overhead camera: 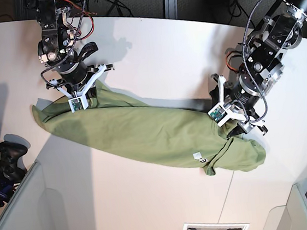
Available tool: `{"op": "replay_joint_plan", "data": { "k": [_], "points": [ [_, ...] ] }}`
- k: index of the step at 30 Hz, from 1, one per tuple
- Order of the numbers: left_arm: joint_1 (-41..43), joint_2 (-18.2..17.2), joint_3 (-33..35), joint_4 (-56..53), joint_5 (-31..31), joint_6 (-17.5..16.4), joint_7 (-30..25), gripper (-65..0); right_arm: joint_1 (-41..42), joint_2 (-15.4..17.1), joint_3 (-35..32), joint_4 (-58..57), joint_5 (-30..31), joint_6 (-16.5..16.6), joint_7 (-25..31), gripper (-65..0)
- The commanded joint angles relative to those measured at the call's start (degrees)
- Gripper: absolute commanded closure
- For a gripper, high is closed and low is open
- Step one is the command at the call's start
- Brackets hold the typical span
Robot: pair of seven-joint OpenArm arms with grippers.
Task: Layout the t-shirt on the table in an organized manner, then fold the t-shirt properly
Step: 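Regrasp the shirt with both grippers at new points on the fabric, then gather the shirt toward the left gripper with the right gripper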
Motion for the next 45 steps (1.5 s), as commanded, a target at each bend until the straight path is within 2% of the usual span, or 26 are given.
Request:
{"op": "replay_joint_plan", "data": {
  "k": [1, 3, 9, 16, 21, 22, 23, 25, 26, 31, 34, 41, 45],
  "points": [
    [-1.9, -0.2, 0.7, 0.1, 0.4, 0.1, -1.3, -39.3, 0.1, 0.3, 0.1, 0.3, -0.2, 0.4, -1.5, 0.0],
    [-2.9, -0.2, 2.7, -1.0, 0.4, -1.1, -1.3, -39.3, 0.1, 0.3, 0.1, 0.3, -0.3, 0.4, -1.5, 0.0],
    [-2.9, -0.1, 5.9, -2.0, 0.3, -1.2, -1.4, -39.3, 0.5, 0.3, 0.1, 0.3, -0.3, 0.4, -1.5, 0.0],
    [-5.1, 1.1, 5.9, -10.3, 1.9, -1.2, -7.3, -39.3, 0.5, 0.3, 0.1, 0.3, -0.2, 0.4, -1.5, 0.0],
    [-6.8, 1.7, 5.9, -13.5, 2.6, -1.0, -9.0, -38.9, 0.4, 0.3, 0.1, 0.3, -0.2, 0.4, -1.5, 0.0],
    [-7.0, 1.7, 5.9, -13.5, 4.0, 0.4, -9.2, -36.2, 0.4, 0.3, 0.1, 0.3, -0.2, 0.4, -1.5, 0.0],
    [-7.2, 1.7, 5.9, -13.5, 5.3, 2.0, -9.2, -29.4, 0.4, 0.3, 0.1, 0.3, -0.2, 0.4, -1.5, 0.0],
    [-7.8, 1.6, 5.9, -13.5, 7.1, 5.7, -8.7, -8.0, 0.5, 0.3, 0.1, 0.3, -0.2, 0.4, -1.5, 0.0],
    [-8.2, 1.6, 5.9, -13.5, 7.2, 7.4, -8.4, 0.0, 0.4, 0.3, 0.1, 0.3, -0.2, 0.4, -1.5, 0.0],
    [-8.8, 0.7, 5.9, -11.6, 10.0, 12.4, -5.2, 0.0, 0.4, 0.3, 0.1, 0.3, -0.3, 0.4, -1.5, 0.0],
    [-7.9, -1.6, 5.9, -5.5, 10.0, 12.5, -2.4, 0.0, 0.4, 0.3, 0.1, 0.3, -0.3, 0.4, -1.3, 0.0],
    [-3.6, -9.4, 5.9, 16.0, 10.9, 12.5, 4.9, 0.0, 0.4, 0.3, 0.1, 0.3, -0.2, 0.4, -1.1, 0.0],
    [-2.6, -11.6, 5.9, 24.2, 12.3, 12.2, 6.3, 0.0, 0.1, 0.3, 0.1, 0.3, -0.2, 0.4, -1.3, 0.0]
  ]
}}
